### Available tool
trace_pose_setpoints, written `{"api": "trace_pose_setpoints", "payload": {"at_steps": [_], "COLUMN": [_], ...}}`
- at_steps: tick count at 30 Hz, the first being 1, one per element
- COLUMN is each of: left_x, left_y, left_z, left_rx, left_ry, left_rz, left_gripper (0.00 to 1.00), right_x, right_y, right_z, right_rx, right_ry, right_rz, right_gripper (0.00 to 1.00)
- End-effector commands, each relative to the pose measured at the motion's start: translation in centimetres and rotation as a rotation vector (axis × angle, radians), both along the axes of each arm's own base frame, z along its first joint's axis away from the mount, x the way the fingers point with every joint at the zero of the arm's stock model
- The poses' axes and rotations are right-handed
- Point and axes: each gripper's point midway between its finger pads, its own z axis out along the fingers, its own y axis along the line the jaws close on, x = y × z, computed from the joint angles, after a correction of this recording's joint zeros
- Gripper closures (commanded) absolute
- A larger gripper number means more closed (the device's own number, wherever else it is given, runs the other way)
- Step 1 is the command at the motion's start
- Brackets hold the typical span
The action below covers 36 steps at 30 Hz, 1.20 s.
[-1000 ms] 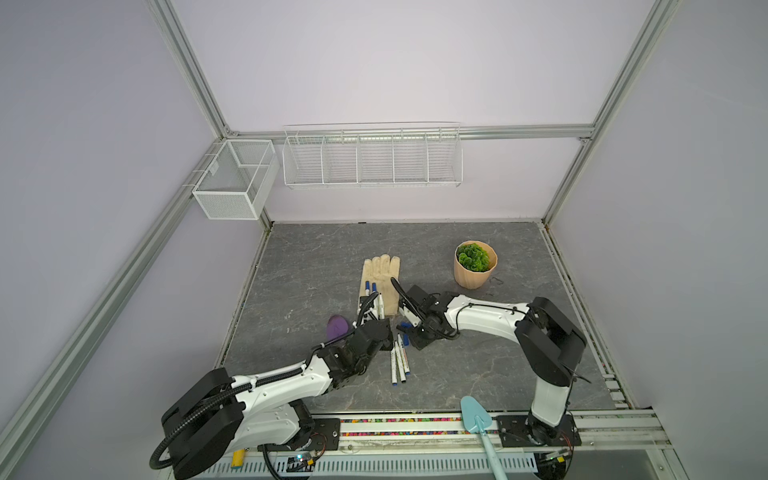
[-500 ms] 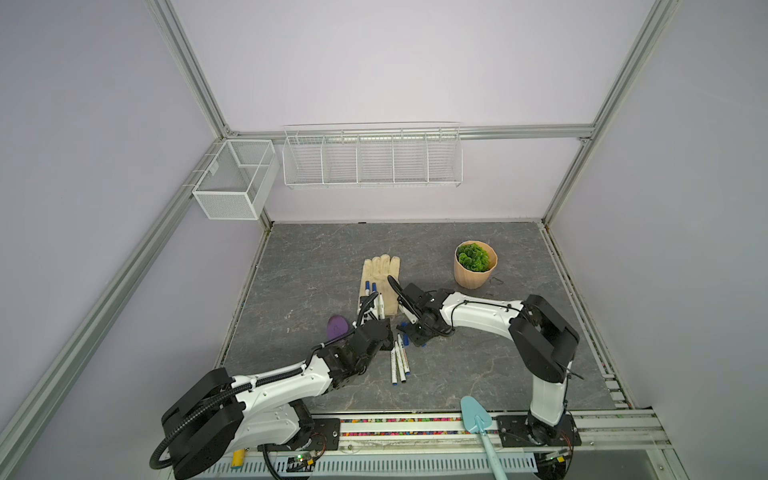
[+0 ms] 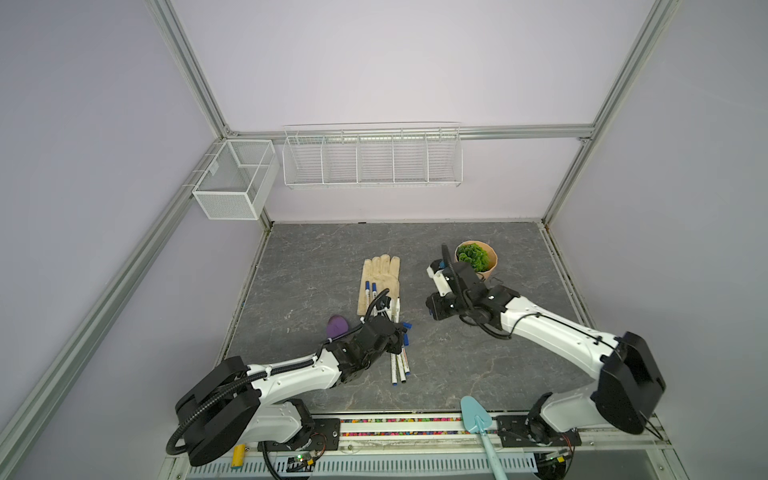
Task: Insert the pens into the pen caps
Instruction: 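Lift the blue cap with the right gripper above the upright marker tip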
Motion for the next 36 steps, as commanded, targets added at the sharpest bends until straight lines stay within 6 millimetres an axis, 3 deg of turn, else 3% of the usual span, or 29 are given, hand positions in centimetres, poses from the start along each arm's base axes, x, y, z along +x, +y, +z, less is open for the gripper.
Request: {"api": "trace_pose_setpoints", "payload": {"at_steps": [1,11,23,36], "left_x": [-0.9,-2.3,-2.3,-2.3], "left_y": [-2.9,-5.5,-5.2,-4.9], "left_z": [1.7,1.6,1.8,1.9], "left_rx": [-0.025,0.029,0.024,0.019], "left_ry": [-0.038,-0.044,-0.053,-0.057], "left_rz": [-0.138,-0.256,-0.246,-0.233], "left_gripper": [1.0,1.0,1.0,1.0], "right_x": [-0.1,0.4,0.7,-0.3], "right_y": [1.6,2.3,1.1,1.6], "right_z": [2.3,4.0,2.7,1.5], "right_rx": [0.219,0.302,0.209,0.209], "right_ry": [-0.017,-0.06,-0.071,-0.024], "right_rz": [0.015,0.013,-0.016,0.03], "right_gripper": [0.93,0.93,0.93,0.93]}}
